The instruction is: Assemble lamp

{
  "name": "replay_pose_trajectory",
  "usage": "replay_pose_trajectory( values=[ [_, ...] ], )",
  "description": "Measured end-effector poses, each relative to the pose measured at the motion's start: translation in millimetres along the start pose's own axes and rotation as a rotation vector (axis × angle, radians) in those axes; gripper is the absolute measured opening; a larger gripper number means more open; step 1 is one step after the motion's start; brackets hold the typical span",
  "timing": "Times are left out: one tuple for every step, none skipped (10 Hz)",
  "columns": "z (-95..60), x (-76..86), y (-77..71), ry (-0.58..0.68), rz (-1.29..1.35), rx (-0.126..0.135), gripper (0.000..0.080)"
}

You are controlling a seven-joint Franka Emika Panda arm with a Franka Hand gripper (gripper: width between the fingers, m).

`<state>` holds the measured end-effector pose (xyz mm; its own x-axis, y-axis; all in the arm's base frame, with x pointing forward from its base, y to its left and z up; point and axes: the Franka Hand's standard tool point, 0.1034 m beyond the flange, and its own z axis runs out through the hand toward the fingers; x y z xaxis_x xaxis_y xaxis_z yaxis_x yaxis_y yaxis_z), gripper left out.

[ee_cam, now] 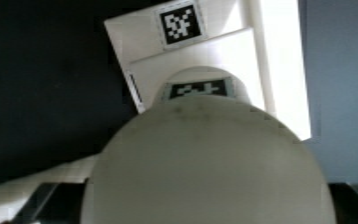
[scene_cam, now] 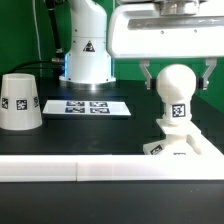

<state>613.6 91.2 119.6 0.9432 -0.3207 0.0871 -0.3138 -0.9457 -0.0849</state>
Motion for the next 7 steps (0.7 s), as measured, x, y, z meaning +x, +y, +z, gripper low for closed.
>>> replay_pose_trajectory(
  values=[
    [0.4,-2.5,1.3,-0.005,0.111,0.002,0.0578],
    [0.7,-4.1,1.7,-0.011,0.189,0.004,0.0578],
    [0.8,-5.6,2.1,-0.021,0.308,0.006,0.0578],
    [1.3,-7.7,2.1,-0.038,0.408,0.011,0.0578],
    [1.4,-9.4,1.5,-0.058,0.472,0.015,0.0578],
    [1.5,-10.5,0.9,-0.081,0.585,0.02,0.0578],
    [2.1,-11.1,0.5,-0.095,0.662,0.023,0.0578]
  ],
)
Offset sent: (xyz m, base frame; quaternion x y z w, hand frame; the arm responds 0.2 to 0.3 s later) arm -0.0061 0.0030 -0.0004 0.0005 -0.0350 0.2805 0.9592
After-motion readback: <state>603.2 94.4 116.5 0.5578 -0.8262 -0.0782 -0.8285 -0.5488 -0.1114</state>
